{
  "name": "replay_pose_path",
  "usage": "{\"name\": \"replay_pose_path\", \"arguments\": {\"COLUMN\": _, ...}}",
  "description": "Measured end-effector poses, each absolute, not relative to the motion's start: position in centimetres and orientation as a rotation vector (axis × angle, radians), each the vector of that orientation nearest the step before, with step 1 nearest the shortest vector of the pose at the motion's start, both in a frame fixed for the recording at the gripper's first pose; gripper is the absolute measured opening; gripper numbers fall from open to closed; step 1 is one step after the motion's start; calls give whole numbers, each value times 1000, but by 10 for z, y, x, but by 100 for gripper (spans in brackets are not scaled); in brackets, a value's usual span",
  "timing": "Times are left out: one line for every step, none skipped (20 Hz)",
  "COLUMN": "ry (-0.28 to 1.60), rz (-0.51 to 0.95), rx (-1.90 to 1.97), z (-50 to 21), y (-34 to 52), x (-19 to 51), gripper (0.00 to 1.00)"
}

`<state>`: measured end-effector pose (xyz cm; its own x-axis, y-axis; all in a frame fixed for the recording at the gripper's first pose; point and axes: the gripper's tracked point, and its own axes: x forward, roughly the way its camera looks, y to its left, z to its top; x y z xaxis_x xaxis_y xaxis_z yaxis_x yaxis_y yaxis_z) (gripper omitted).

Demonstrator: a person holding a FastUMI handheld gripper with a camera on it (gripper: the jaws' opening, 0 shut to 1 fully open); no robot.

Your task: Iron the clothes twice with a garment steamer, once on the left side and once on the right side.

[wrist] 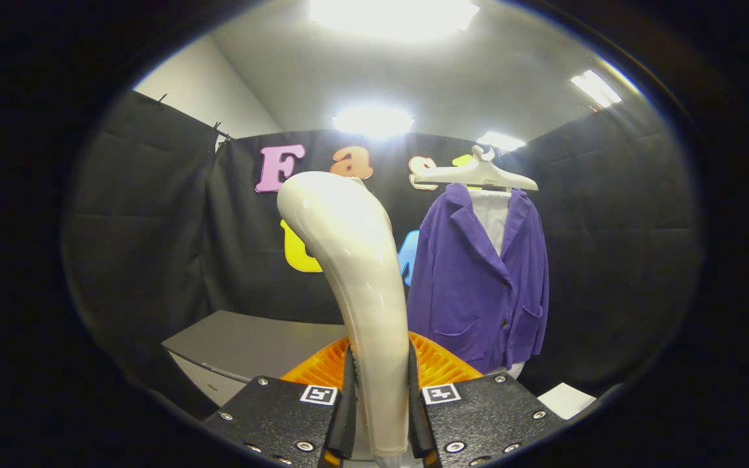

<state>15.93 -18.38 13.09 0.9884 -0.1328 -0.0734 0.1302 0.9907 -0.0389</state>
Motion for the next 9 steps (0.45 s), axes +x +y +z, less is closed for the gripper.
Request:
{"name": "replay_pose_path", "arguments": {"ry": 68, "rz": -135, "rx": -29, "z": 132, "y": -182, "x": 160, "gripper": 33}}
{"name": "replay_pose_path", "arguments": {"ry": 64, "rz": -137, "rx": -22, "z": 132, "y": -179, "x": 163, "gripper": 33}}
{"name": "replay_pose_path", "arguments": {"ry": 63, "rz": -140, "rx": -15, "z": 129, "y": -177, "x": 164, "gripper": 33}}
{"name": "replay_pose_path", "arguments": {"ry": 65, "rz": -145, "rx": -12, "z": 126, "y": -175, "x": 167, "gripper": 33}}
{"name": "replay_pose_path", "arguments": {"ry": 69, "rz": -150, "rx": -14, "z": 123, "y": -174, "x": 169, "gripper": 33}}
{"name": "replay_pose_path", "arguments": {"ry": 75, "rz": -156, "rx": -21, "z": 119, "y": -173, "x": 171, "gripper": 33}}
{"name": "replay_pose_path", "arguments": {"ry": 85, "rz": -165, "rx": -27, "z": 113, "y": -173, "x": 173, "gripper": 33}}
{"name": "replay_pose_path", "arguments": {"ry": 99, "rz": -168, "rx": -31, "z": 107, "y": -171, "x": 176, "gripper": 33}}
{"name": "replay_pose_path", "arguments": {"ry": 111, "rz": -168, "rx": -34, "z": 100, "y": -168, "x": 178, "gripper": 33}}
